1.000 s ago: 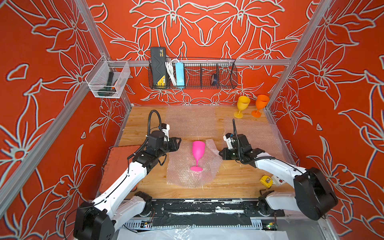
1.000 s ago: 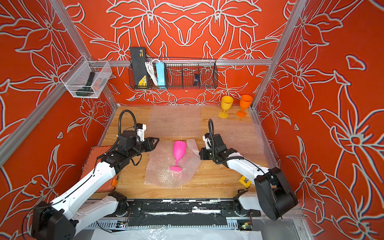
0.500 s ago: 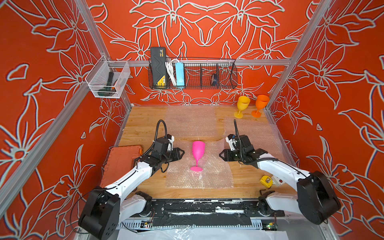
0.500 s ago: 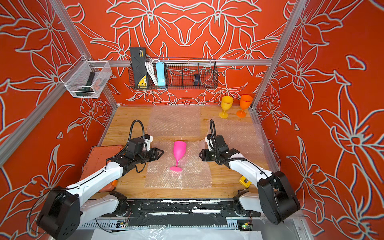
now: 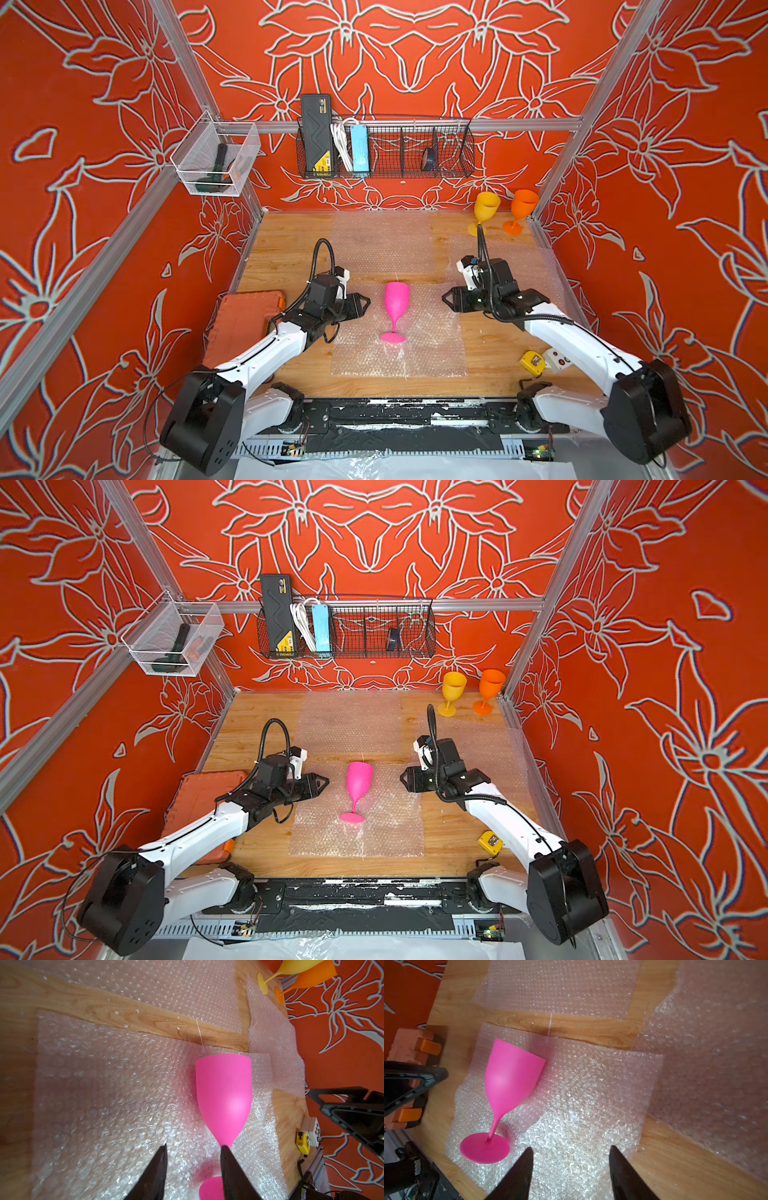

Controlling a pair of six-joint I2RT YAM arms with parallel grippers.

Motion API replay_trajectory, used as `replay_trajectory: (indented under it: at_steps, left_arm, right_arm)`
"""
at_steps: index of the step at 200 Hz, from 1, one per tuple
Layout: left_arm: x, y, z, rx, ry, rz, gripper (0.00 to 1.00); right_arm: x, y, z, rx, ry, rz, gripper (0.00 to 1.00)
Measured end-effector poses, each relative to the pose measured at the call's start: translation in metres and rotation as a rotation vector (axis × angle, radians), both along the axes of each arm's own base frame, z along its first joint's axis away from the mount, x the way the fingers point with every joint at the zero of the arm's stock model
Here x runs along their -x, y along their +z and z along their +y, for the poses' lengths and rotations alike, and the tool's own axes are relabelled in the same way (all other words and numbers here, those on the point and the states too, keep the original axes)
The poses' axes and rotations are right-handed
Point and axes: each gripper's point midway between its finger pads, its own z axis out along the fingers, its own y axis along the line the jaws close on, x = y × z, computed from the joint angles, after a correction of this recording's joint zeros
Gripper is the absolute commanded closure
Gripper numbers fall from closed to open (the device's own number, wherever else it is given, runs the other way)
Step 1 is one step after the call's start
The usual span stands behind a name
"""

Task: Unpack wine glasses from bubble wrap
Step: Unwrap the bubble wrap at the center of the board.

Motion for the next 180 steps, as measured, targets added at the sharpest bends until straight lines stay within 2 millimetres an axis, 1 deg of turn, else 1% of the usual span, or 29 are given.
replay_trajectory:
  at_steps: [24, 56, 72, 97, 133, 158, 170, 180]
  left_arm:
    - [0.005, -0.017, 0.000, -0.002, -0.006, 0.041, 0.59]
    - [0.006, -0.030, 0.005, -0.031, 0.013, 0.058, 0.61]
    - [0.008, -0.038, 0.012, -0.045, 0.037, 0.058, 0.61]
    - [0.014, -0.055, 0.023, -0.068, 0.075, 0.082, 0.61]
    - [0.016, -0.074, 0.025, -0.080, 0.077, 0.131, 0.61]
    - [0.010, -0.076, 0.028, -0.086, 0.093, 0.130, 0.63]
    - [0.007, -0.076, 0.034, -0.088, 0.116, 0.131, 0.62]
    - [0.003, -0.075, 0.044, -0.089, 0.150, 0.130, 0.62]
  right_arm:
    - [0.003, -0.001, 0.009, -0.043, 0.032, 0.036, 0.40]
    - [0.006, -0.015, 0.019, -0.062, 0.064, 0.111, 0.40]
    - [0.005, -0.023, 0.019, -0.046, 0.060, 0.134, 0.40]
    - [0.003, -0.037, 0.012, 0.004, 0.036, 0.159, 0.40]
    - [0.002, -0.048, 0.009, 0.031, 0.026, 0.180, 0.40]
    - [0.001, -0.049, 0.008, 0.043, 0.021, 0.178, 0.40]
    - [0.000, -0.050, 0.007, 0.050, 0.018, 0.174, 0.40]
    - [0.000, -0.050, 0.005, 0.057, 0.013, 0.171, 0.40]
